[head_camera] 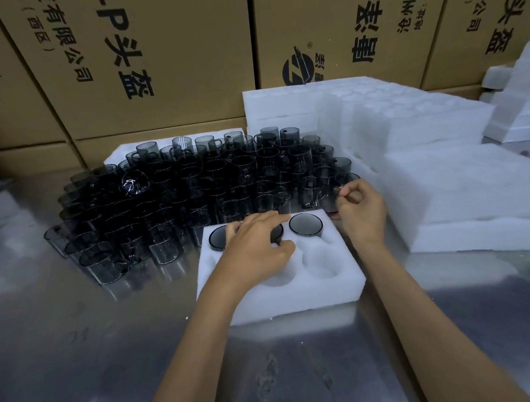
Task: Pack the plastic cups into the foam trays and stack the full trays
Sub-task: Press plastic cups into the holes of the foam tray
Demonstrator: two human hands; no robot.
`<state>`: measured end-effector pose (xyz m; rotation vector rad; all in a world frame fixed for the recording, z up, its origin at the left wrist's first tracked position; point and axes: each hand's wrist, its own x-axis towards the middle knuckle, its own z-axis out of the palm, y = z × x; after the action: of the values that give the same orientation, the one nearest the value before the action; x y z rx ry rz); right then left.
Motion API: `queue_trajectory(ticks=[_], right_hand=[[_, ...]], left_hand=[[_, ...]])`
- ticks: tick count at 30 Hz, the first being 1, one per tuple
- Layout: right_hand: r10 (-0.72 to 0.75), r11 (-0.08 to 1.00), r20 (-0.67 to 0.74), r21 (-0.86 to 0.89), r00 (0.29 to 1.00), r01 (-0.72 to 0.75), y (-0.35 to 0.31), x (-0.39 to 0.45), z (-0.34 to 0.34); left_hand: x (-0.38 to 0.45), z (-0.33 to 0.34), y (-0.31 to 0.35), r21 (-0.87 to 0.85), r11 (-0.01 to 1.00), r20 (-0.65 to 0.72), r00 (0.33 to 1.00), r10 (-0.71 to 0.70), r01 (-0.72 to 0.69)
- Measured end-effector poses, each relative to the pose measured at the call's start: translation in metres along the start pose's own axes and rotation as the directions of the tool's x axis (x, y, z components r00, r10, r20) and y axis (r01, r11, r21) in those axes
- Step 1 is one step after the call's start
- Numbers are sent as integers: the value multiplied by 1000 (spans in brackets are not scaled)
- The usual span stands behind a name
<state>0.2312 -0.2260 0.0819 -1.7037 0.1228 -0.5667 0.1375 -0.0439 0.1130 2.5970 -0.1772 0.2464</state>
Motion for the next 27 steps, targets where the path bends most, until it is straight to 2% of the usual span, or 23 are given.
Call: queue_trajectory(ticks=[5, 10, 12, 16, 19, 21, 24, 27], right_hand=[[-8, 976, -58, 218, 998, 20, -26, -6, -20], [-47, 947, 18, 320, 999, 39, -47, -31, -33], [-75, 945, 57, 322, 996, 52, -49, -46, -30], [-129, 940, 137, 332, 982, 77, -48, -63, -28], [-110, 939, 173, 340, 979, 45, -47, -65, -28], [-70, 932, 200, 363, 977, -8, -46, -64, -31], [-50, 923, 237, 382, 970, -46, -47, -63, -38], [-78, 939, 268, 344, 960, -20, -49, -67, -45]], left_hand=[[2, 0, -1, -10, 1000, -5, 1000, -18, 18], [3, 0, 2, -25, 1000, -34, 999, -12, 11], [1, -1, 3, -56, 998, -86, 996, 38, -43], [-4, -7, 12, -236, 950, -256, 956, 144, -206], [-7, -7, 25, -264, 913, -323, 920, 222, -312], [-8, -7, 30, -321, 886, -349, 912, 217, -334], [-9, -12, 30, -541, 804, -283, 954, 102, -247], [-7, -15, 26, -706, 689, -151, 985, 80, -164]])
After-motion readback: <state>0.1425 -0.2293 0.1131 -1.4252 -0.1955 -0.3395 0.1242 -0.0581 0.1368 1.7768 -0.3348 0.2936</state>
